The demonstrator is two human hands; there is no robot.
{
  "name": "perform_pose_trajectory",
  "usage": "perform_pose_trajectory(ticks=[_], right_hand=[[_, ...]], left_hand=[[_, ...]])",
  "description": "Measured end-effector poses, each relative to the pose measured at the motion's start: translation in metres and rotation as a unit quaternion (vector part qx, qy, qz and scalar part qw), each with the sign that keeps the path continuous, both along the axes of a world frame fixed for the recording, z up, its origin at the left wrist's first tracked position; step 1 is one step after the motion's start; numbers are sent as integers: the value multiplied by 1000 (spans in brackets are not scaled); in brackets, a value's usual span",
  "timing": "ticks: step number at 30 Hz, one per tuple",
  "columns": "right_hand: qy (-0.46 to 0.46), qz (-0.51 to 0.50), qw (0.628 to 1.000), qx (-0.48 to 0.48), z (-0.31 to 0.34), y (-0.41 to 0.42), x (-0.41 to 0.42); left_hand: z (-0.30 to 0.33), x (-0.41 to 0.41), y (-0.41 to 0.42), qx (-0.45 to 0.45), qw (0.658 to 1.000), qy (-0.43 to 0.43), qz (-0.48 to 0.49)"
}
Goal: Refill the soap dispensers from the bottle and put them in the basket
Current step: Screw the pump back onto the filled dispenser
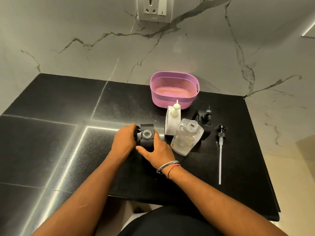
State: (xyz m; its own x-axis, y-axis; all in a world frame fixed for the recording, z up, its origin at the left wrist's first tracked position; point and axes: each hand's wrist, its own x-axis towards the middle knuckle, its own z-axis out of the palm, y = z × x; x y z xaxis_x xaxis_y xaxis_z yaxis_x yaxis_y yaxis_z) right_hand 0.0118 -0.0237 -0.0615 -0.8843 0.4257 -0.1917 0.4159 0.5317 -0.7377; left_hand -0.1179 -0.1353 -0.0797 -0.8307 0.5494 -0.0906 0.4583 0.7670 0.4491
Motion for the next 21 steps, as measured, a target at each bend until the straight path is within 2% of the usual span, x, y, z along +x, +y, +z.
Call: perform_pose_trajectory(ticks=[2, 5, 9, 11, 14, 18, 21], right_hand=[[-1, 6, 1000, -1, 2, 2, 2], [-2, 12, 1000, -7, 6, 9, 0], [-9, 19, 999, -38, 7, 16, -10], [-12, 26, 998, -59, 8, 20, -14], [-9, 30, 997, -71, 9, 24, -15], [-18, 31, 998, -43, 4, 21, -15], [-17, 29, 999, -40, 1, 22, -16]], left_hand=[[11, -2, -2, 36, 999, -10, -4], [34, 3, 1, 189, 981, 25, 31], [68, 16, 13, 430, 898, 79, 53], [81, 25, 23, 502, 860, 79, 46], [83, 32, 34, 518, 850, 92, 9], [61, 33, 34, 444, 889, 103, -33], [53, 37, 33, 445, 889, 98, -29]])
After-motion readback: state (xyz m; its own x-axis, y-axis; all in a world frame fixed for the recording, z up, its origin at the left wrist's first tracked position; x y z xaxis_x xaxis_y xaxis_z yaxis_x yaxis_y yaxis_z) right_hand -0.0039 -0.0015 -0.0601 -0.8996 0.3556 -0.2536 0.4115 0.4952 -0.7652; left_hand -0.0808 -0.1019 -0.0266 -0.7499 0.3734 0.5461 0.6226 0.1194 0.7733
